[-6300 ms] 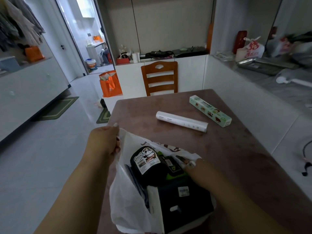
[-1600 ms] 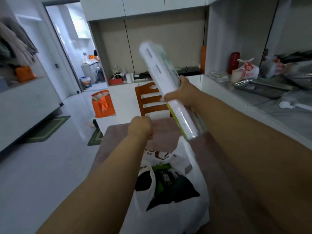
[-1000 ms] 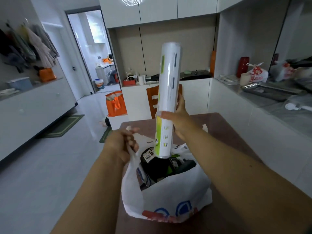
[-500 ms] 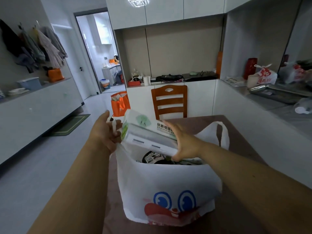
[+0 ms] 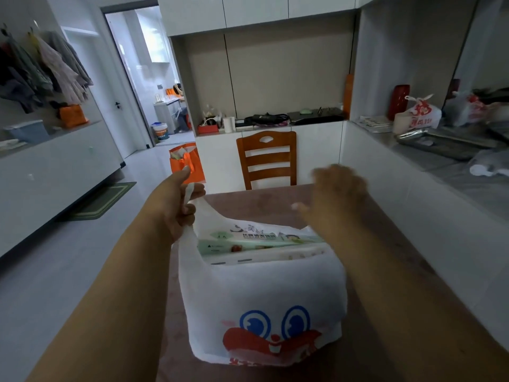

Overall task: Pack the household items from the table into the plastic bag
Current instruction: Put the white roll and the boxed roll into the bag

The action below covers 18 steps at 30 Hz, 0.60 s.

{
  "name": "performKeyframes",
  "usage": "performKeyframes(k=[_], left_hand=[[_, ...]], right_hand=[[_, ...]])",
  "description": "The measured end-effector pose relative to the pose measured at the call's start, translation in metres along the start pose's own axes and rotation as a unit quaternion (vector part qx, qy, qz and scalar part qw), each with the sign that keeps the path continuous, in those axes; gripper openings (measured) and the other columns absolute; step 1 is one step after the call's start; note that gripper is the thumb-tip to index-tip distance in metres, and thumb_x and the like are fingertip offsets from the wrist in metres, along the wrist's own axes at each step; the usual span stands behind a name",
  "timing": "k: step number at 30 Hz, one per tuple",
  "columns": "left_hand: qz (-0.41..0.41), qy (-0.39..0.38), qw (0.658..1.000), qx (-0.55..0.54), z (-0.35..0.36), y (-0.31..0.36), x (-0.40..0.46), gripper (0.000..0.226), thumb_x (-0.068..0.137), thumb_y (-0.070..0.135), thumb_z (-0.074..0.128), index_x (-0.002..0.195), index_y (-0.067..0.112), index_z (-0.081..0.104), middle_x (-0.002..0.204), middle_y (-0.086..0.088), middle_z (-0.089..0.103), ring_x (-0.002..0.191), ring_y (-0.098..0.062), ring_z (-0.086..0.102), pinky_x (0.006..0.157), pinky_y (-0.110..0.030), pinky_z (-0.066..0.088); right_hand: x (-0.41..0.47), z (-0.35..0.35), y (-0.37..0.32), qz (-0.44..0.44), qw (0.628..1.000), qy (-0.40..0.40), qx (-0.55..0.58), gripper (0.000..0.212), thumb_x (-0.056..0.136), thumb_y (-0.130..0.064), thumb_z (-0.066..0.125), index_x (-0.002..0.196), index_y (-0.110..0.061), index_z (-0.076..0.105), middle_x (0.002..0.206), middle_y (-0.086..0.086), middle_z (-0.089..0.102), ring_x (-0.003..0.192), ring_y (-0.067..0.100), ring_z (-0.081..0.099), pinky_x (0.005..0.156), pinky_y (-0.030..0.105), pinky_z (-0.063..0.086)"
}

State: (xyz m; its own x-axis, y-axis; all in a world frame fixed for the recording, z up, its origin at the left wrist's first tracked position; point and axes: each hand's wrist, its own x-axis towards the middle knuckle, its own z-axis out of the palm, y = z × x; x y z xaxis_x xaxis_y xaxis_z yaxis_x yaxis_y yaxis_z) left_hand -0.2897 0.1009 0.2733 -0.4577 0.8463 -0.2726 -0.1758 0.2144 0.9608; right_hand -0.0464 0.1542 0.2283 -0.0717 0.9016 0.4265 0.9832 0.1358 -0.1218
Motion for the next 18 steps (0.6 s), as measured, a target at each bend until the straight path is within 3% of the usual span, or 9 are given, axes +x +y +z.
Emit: performKeyframes(k=[3, 5, 7, 9, 12, 13, 14, 16, 18], left_hand=[[0.009, 0.014, 1.000, 0.007, 0.008, -0.001, 0.001, 0.055, 0.087, 0.053, 0.052, 0.120, 0.011, 0.063, 0.116, -0.004, 0.069, 0.049, -0.009, 0.031, 0.033, -0.011, 0.032], [0.014, 0.020, 1.000, 0.012, 0.014, -0.003, 0.002, 0.056, 0.087, 0.054, 0.052, 0.122, 0.012, 0.062, 0.116, -0.003, 0.068, 0.050, -0.009, 0.031, 0.035, -0.010, 0.034], [0.022, 0.021, 0.999, 0.017, 0.022, -0.003, 0.003, 0.056, 0.088, 0.053, 0.052, 0.124, 0.011, 0.059, 0.118, -0.004, 0.067, 0.050, -0.009, 0.031, 0.035, -0.009, 0.033], [0.039, 0.027, 0.999, 0.027, 0.032, 0.001, 0.003, 0.052, 0.089, 0.049, 0.051, 0.121, 0.009, 0.059, 0.119, -0.006, 0.067, 0.048, -0.008, 0.032, 0.036, -0.011, 0.033], [0.055, 0.029, 0.997, 0.037, 0.044, 0.006, 0.004, 0.041, 0.091, 0.047, 0.051, 0.108, 0.012, 0.061, 0.120, -0.007, 0.067, 0.057, -0.012, 0.047, 0.052, -0.018, 0.041], [0.057, 0.031, 0.997, 0.036, 0.046, 0.006, 0.005, 0.042, 0.090, 0.047, 0.051, 0.111, 0.011, 0.060, 0.122, -0.007, 0.066, 0.073, -0.017, 0.060, 0.066, -0.019, 0.048], [0.057, 0.033, 0.997, 0.034, 0.047, 0.005, 0.007, 0.047, 0.090, 0.047, 0.051, 0.117, 0.010, 0.060, 0.123, -0.007, 0.066, 0.094, -0.024, 0.065, 0.082, -0.024, 0.049], [0.057, 0.028, 0.998, 0.028, 0.046, 0.005, 0.008, 0.051, 0.089, 0.048, 0.052, 0.124, 0.010, 0.058, 0.122, -0.006, 0.065, 0.112, -0.029, 0.062, 0.094, -0.028, 0.046], [0.057, 0.022, 0.998, 0.025, 0.046, 0.005, 0.010, 0.049, 0.089, 0.047, 0.052, 0.122, 0.011, 0.058, 0.124, -0.008, 0.065, 0.119, -0.032, 0.058, 0.104, -0.034, 0.039]], right_hand=[[0.004, 0.005, 0.037, 0.214, 0.971, -0.085, 0.066, 0.067, 0.079, -0.055, 0.059, 0.125, -0.009, 0.044, 0.124, 0.018, 0.052, 0.111, 0.031, 0.053, 0.096, 0.040, 0.043], [0.007, 0.013, 0.043, 0.195, 0.951, -0.123, 0.208, 0.049, 0.074, -0.046, 0.052, 0.108, -0.012, 0.054, 0.106, 0.008, 0.064, 0.093, 0.027, 0.062, 0.083, 0.037, 0.055], [0.014, 0.009, 0.035, 0.223, 0.869, -0.147, 0.418, 0.037, 0.084, -0.025, 0.059, 0.119, -0.013, 0.055, 0.104, 0.005, 0.066, 0.091, 0.028, 0.067, 0.076, 0.039, 0.061], [0.025, 0.003, 0.030, 0.253, 0.777, -0.158, 0.555, 0.054, 0.089, -0.010, 0.062, 0.138, -0.015, 0.041, 0.107, 0.011, 0.062, 0.086, 0.026, 0.067, 0.080, 0.038, 0.060], [0.039, -0.002, 0.034, 0.287, 0.871, -0.133, 0.376, 0.067, 0.085, -0.035, 0.064, 0.140, -0.009, 0.034, 0.123, 0.016, 0.054, 0.109, 0.033, 0.060, 0.085, 0.036, 0.050], [0.037, -0.003, 0.037, 0.294, 0.895, -0.141, 0.305, 0.067, 0.084, -0.042, 0.063, 0.137, -0.009, 0.038, 0.129, 0.015, 0.053, 0.115, 0.033, 0.056, 0.083, 0.034, 0.045], [0.033, 0.002, 0.039, 0.289, 0.900, -0.181, 0.272, 0.062, 0.085, -0.042, 0.062, 0.135, -0.009, 0.044, 0.131, 0.013, 0.054, 0.118, 0.031, 0.055, 0.082, 0.033, 0.043], [0.022, 0.014, 0.033, 0.235, 0.896, -0.292, 0.239, 0.044, 0.092, -0.028, 0.058, 0.130, -0.005, 0.054, 0.129, 0.013, 0.057, 0.117, 0.028, 0.056, 0.088, 0.030, 0.045], [0.029, 0.030, 0.034, 0.224, 0.886, -0.275, 0.298, 0.028, 0.089, -0.010, 0.056, 0.114, 0.001, 0.062, 0.114, 0.018, 0.064, 0.103, 0.029, 0.062, 0.092, 0.034, 0.050]])
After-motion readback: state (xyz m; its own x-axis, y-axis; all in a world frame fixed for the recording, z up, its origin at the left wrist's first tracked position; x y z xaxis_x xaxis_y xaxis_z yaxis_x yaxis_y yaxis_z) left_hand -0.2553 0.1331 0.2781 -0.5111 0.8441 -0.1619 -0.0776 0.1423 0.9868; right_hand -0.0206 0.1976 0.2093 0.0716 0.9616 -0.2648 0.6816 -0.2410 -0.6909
